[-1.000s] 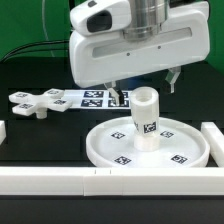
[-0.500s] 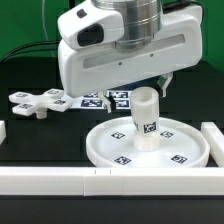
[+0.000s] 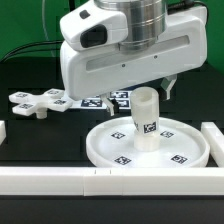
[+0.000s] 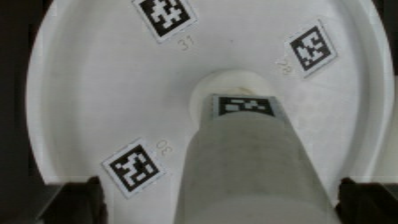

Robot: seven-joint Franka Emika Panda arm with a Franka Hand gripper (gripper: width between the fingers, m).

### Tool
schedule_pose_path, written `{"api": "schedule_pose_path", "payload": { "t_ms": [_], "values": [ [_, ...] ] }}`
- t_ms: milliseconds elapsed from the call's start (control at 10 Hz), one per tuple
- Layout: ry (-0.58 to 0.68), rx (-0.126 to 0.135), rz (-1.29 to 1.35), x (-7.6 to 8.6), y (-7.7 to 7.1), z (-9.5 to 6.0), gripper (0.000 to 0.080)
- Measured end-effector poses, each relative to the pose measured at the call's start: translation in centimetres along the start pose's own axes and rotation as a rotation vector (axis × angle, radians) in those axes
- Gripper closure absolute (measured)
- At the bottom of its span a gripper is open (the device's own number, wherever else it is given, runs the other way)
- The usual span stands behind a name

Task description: Assemble round table

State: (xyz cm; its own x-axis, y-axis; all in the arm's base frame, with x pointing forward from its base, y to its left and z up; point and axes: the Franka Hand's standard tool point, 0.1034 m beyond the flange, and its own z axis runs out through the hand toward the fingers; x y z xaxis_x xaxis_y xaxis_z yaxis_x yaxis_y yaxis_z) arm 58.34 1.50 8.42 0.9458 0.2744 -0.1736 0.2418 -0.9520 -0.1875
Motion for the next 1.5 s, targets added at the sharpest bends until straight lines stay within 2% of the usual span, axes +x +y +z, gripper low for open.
{"api": "schedule_pose_path", "payload": {
  "t_ms": [100,200,300,400,800,1000,1200,1500],
  "values": [
    [-0.001,0.0,-0.001,0.0,-0.1,0.1,0.0193],
    [-0.002,0.0,-0.006,0.0,-0.4,0.2,0.0193],
    [-0.001,0.001,-0.005,0.0,-0.4,0.1,0.033],
    [-0.001,0.001,-0.004,0.0,-0.3,0.1,0.0387],
    [0.003,0.001,0.012,0.0,-0.3,0.1,0.0387],
    [0.054,-0.019,0.126,-0.6,-0.6,0.2,0.0387],
    [0.086,-0.024,0.346,-0.8,-1.8,0.5,0.0387],
    [0.16,-0.023,0.654,-0.8,-1.7,0.5,0.0387]
  ]
}}
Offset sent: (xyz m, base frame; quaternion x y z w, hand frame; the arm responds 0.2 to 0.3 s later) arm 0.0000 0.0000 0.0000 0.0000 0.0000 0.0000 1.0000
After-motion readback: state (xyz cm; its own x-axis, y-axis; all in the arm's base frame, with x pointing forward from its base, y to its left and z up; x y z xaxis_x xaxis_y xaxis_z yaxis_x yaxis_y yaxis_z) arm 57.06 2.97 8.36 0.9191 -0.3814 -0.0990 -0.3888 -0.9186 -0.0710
